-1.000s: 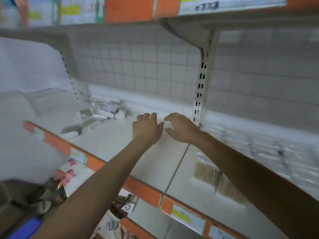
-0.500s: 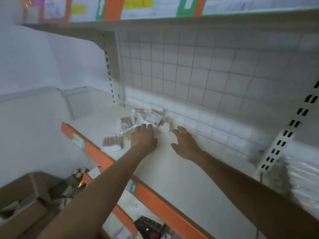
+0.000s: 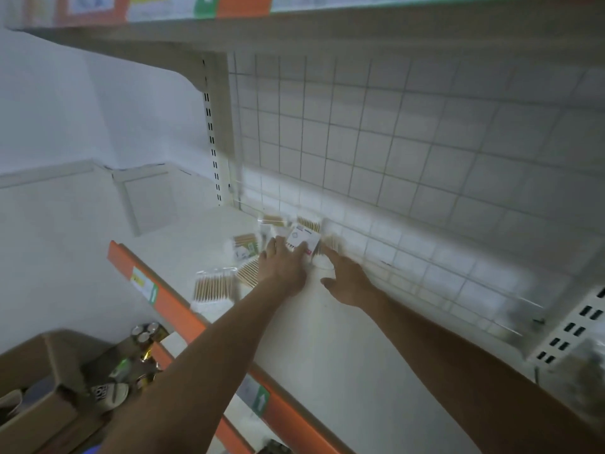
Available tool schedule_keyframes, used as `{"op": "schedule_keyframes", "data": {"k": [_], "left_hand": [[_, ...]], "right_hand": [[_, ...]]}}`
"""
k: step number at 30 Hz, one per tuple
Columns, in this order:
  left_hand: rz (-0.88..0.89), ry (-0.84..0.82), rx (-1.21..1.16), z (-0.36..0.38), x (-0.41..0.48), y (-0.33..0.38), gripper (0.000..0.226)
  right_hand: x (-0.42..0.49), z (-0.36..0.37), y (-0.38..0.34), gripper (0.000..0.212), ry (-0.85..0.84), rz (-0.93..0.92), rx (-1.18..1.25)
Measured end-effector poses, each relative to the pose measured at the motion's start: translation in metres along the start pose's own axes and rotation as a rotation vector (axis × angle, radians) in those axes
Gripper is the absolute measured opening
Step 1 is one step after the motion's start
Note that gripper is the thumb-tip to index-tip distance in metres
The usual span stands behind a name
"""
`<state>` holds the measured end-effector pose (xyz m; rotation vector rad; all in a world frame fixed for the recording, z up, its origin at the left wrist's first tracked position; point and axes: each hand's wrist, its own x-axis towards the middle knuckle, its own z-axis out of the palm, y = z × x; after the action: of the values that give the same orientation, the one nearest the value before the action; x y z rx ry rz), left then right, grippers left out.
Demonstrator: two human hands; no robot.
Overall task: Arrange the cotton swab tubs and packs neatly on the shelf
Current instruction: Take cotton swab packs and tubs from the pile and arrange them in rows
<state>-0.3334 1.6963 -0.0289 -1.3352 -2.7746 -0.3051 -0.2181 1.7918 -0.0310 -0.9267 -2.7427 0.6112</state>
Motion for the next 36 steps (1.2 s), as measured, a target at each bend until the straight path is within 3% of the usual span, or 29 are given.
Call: {"op": "schedule_keyframes", "data": {"k": [6,13,16,20,25,30,36], "left_hand": [[0.109,0.188,-0.057,0.01,-0.013,0.004,0.047],[0.162,0.257,-0.514,0.013,-0.04,0.03,0.04],[0.111,0.28,-0.732,0.003,-0.055,0.056,0.041],[0.053,0.309,-1.027,-0.014,-0.08,0.094,0.026],[-0.081,0.187,-1.305,-0.027,-0.101,0.138,0.041],[-0.175,0.003,-1.662,-0.04,-0.123,0.176,0.023],[-0.128,-0.163,-1.752,-0.044,-0.151,0.204,0.026]], "right_hand": [[-0.014,-0.006,0.011,0.051,0.11,0.032,0.08],[-0.06,-0.029,0.035,0.051,0.172,0.087,0.167],[-0.083,-0.049,0.046,0.053,0.227,0.106,0.157],[-0.117,-0.078,0.058,0.047,0.277,0.087,0.134],[-0.162,-0.114,0.076,0.055,0.338,0.084,0.159],[-0.208,-0.142,0.093,0.064,0.324,0.116,0.195],[-0.257,-0.162,0.11,0.064,0.339,0.122,0.203]]}}
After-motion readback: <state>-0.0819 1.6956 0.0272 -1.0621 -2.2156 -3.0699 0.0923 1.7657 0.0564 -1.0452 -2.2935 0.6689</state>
